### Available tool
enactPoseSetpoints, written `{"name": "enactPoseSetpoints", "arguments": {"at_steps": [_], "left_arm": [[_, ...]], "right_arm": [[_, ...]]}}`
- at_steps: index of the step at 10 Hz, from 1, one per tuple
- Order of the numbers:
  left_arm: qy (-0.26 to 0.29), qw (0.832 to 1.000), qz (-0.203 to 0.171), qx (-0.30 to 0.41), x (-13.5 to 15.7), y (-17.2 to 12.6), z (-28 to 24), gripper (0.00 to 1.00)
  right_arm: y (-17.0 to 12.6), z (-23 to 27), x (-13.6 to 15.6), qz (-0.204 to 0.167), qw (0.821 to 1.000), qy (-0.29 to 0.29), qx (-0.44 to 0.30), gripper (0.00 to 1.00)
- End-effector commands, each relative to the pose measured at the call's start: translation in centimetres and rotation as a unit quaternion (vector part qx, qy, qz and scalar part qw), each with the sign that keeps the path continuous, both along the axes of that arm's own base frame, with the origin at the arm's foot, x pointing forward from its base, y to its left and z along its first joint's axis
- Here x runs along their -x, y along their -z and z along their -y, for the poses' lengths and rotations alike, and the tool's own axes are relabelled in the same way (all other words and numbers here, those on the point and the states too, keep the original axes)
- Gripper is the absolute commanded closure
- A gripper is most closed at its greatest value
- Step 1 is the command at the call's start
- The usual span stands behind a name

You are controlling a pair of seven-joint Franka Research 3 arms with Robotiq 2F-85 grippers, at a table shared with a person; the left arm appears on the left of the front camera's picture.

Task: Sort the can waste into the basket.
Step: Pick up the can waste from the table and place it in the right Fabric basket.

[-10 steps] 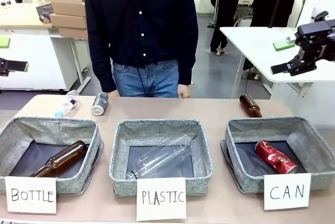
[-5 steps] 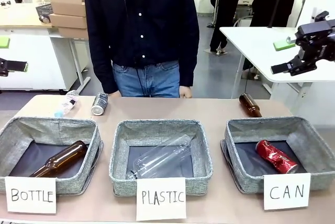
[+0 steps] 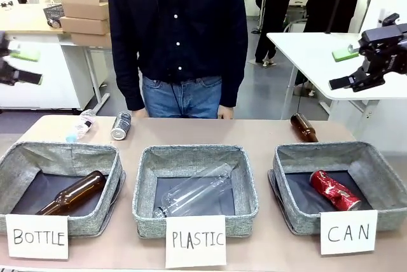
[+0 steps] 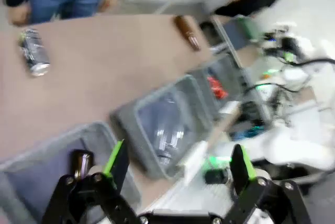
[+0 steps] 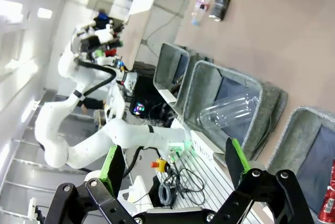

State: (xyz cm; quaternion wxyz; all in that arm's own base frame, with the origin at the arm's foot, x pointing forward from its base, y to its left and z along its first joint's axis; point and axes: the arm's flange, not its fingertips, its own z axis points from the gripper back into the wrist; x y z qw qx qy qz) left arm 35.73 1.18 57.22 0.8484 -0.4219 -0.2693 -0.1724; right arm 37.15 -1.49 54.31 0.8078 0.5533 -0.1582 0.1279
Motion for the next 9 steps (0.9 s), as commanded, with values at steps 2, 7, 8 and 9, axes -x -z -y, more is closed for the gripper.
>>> {"name": "enactPoseSetpoints", "arguments": {"at_steps": [2, 7, 8, 9], "left_arm": [[-0.068, 0.959, -0.181, -0.209, -11.6, 2.4, 2.4, 0.0], [-0.114, 0.939, -0.172, -0.276, -16.6, 9.2, 4.7, 0.0], [-0.114, 0.939, -0.172, -0.276, -16.6, 9.2, 4.7, 0.0], [-0.114, 0.939, -0.172, -0.276, -16.6, 9.2, 4.7, 0.0]], "right_arm": [[-0.1, 0.2, -0.1, 0.013, 1.0, -0.009, 0.003, 0.0], [-0.1, 0.2, -0.1, 0.013, 1.0, -0.009, 0.003, 0.0], [-0.1, 0.2, -0.1, 0.013, 1.0, -0.009, 0.003, 0.0], [-0.1, 0.2, -0.1, 0.013, 1.0, -0.009, 0.003, 0.0]]}}
